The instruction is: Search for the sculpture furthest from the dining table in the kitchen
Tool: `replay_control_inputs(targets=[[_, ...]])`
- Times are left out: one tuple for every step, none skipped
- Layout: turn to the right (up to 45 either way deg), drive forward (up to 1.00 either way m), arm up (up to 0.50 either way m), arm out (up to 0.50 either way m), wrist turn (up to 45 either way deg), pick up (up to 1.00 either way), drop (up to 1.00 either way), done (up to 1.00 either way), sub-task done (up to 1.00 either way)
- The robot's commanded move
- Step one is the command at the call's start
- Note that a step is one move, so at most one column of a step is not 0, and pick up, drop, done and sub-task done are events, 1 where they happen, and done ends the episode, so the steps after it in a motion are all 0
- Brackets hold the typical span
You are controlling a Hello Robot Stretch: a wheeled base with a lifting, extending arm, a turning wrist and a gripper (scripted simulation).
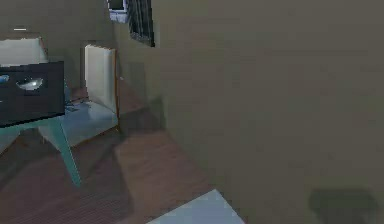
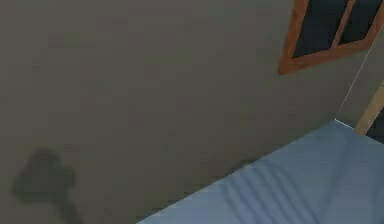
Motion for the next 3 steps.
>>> replay_control_inputs(targets=[[-30.0, 0.0, 0.0, 0.0, 0.0, 0.0, 0.0, 0.0, 0.0], [0.0, 0.15, 0.0, 0.0, 0.0, 0.0, 0.0, 0.0, 0.0], [-45.0, 0.0, 0.0, 0.0, 0.0, 0.0, 0.0, 0.0, 0.0]])
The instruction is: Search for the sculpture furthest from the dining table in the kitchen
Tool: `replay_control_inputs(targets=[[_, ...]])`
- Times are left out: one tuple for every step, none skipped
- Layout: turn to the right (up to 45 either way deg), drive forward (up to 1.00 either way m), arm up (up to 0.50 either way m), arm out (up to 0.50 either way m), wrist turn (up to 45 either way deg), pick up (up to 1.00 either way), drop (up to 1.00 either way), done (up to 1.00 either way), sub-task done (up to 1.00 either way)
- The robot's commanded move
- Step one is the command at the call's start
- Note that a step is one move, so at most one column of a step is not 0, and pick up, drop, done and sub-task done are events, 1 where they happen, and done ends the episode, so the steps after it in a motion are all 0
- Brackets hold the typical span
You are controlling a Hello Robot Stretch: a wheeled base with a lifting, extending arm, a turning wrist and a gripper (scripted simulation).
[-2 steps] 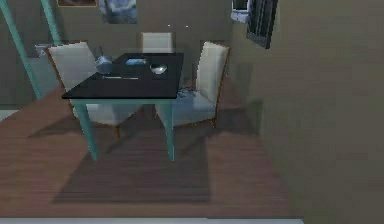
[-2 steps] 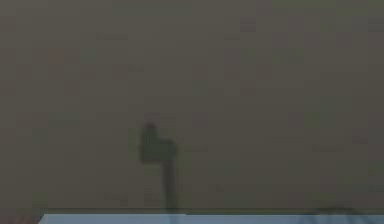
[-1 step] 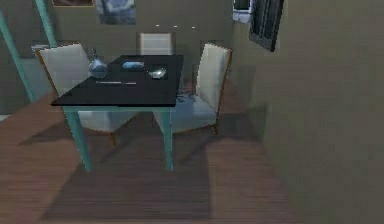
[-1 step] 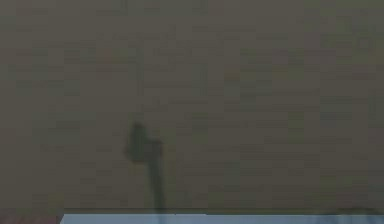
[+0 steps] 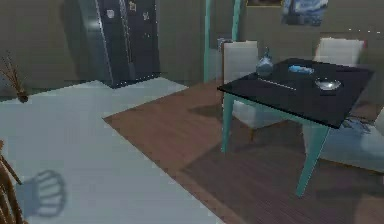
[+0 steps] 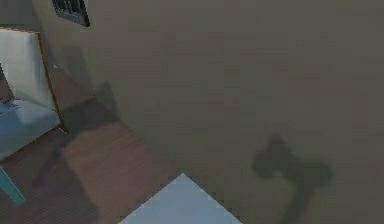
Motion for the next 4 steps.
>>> replay_control_inputs(targets=[[-45.0, 0.0, 0.0, 0.0, 0.0, 0.0, 0.0, 0.0, 0.0], [27.0, 0.0, 0.0, 0.0, 0.0, 0.0, 0.0, 0.0, 0.0], [0.0, 0.4, 0.0, 0.0, 0.0, 0.0, 0.0, 0.0, 0.0], [-45.0, 0.0, 0.0, 0.0, 0.0, 0.0, 0.0, 0.0, 0.0]])
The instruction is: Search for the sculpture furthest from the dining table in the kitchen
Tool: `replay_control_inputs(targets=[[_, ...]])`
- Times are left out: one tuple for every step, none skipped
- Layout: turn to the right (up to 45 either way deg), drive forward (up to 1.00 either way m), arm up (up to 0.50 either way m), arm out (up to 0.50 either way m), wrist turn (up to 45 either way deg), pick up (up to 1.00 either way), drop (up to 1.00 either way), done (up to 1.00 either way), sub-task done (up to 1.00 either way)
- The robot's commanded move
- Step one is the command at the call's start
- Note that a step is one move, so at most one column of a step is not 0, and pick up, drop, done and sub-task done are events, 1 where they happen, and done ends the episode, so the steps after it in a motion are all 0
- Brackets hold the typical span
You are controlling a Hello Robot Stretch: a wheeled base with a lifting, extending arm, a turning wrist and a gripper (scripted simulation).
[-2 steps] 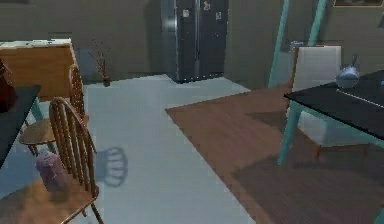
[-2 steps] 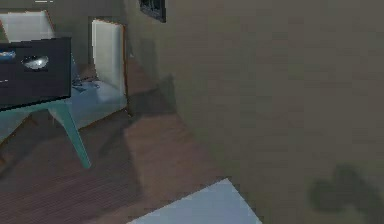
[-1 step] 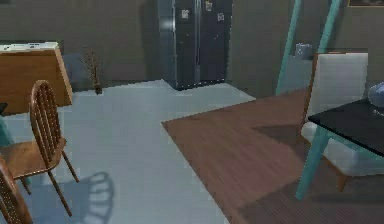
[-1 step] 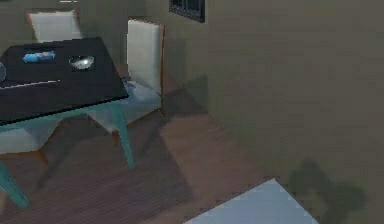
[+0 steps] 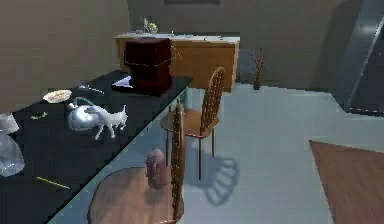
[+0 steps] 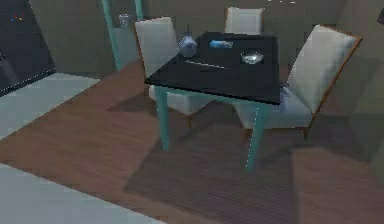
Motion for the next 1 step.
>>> replay_control_inputs(targets=[[45.0, 0.0, 0.0, 0.0, 0.0, 0.0, 0.0, 0.0, 0.0]])
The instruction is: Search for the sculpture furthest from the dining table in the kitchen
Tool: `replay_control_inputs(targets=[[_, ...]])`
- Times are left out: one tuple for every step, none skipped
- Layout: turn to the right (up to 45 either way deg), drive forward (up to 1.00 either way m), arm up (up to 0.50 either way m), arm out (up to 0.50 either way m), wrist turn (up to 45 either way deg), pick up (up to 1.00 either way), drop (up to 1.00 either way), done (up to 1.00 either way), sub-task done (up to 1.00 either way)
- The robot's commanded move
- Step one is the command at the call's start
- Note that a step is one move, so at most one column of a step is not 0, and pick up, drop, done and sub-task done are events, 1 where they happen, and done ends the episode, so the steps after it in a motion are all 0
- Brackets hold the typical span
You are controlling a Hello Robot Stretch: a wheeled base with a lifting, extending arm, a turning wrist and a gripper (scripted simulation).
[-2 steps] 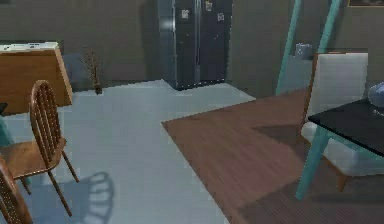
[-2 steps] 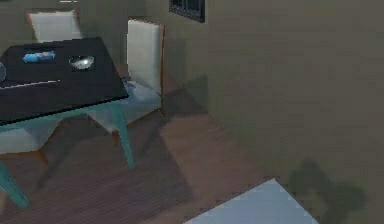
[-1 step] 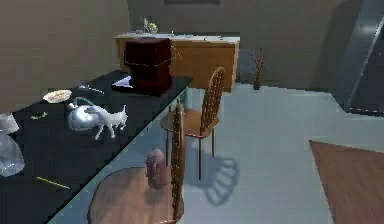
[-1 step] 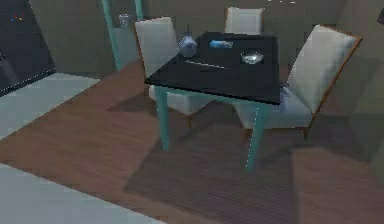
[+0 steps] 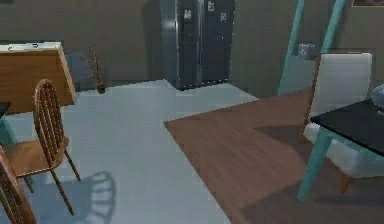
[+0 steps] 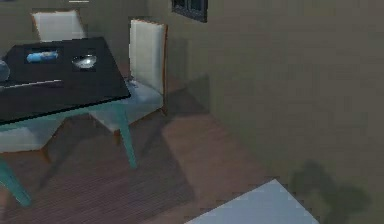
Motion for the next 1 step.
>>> replay_control_inputs(targets=[[18.0, 0.0, 0.0, 0.0, 0.0, 0.0, 0.0, 0.0, 0.0]])
